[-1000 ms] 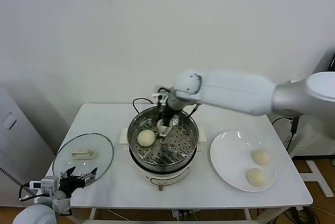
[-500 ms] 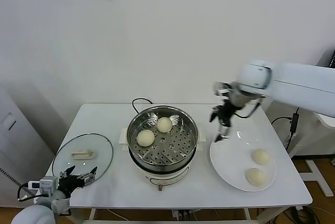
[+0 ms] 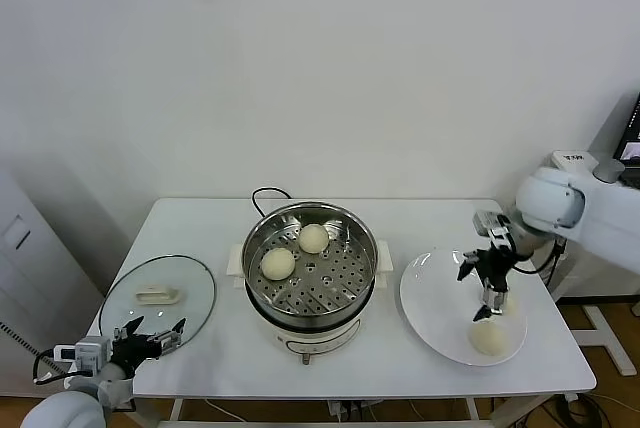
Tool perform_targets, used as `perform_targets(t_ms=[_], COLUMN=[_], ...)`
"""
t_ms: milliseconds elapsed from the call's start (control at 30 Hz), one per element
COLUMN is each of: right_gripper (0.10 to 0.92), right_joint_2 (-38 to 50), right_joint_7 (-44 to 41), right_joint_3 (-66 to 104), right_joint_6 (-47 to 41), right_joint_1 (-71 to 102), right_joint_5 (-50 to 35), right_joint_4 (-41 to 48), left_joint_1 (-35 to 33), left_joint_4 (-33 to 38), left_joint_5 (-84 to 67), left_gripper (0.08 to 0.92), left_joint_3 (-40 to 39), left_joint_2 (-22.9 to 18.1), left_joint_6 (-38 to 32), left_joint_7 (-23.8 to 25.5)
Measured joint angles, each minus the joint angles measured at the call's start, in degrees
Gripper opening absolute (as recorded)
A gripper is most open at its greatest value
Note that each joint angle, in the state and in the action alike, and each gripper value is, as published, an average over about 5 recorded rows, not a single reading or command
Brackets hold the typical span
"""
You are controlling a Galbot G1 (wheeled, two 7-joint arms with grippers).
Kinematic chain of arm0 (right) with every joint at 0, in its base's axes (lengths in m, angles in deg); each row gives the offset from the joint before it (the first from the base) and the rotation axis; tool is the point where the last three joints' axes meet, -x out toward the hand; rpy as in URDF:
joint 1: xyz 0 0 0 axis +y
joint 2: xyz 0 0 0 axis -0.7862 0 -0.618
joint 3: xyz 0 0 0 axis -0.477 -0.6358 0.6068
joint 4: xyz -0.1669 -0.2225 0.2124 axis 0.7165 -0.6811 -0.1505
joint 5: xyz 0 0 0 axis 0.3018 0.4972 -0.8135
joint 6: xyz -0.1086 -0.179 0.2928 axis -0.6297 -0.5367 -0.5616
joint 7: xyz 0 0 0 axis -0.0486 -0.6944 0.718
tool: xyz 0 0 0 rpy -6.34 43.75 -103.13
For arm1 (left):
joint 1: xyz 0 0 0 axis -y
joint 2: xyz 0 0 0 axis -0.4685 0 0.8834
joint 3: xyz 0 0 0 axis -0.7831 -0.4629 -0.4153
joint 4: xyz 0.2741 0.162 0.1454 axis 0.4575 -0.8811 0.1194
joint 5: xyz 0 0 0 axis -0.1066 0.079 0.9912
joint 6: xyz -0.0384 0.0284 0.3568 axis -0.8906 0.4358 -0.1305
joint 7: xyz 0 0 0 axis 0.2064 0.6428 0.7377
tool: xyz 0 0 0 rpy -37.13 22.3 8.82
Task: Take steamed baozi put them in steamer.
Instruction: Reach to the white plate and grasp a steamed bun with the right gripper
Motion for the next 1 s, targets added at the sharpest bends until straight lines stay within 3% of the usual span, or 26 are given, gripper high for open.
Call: perform_targets(t_ms=[733,833,1000], right_gripper=[0.822,0.795,0.662], right_joint_2=[0.12,-0.24,-0.70], right_joint_7=[0.26,0.36,0.40], right_joint_3=[22.71,23.93,25.62], right_joint_6=[4.47,4.45,4.18], right_joint_1=[26.45,27.76,29.46], right_joint_5=[15.62,16.46,17.02], right_joint_4=[9.15,10.01,10.84], left_joint_1=[-0.10,-0.09,-0.21], left_joint_4=[-0.21,-0.24,-0.25], left_joint_5=[0.21,0.21,0.21], left_gripper=[0.823,0.823,0.823], left_joint_3=[-0.54,-0.54,-0.51], left_joint_2=[-0.04,-0.08,-0.10], left_joint_6=[0.11,0.10,0.04], left_joint_7=[-0.05,-0.04,-0.03])
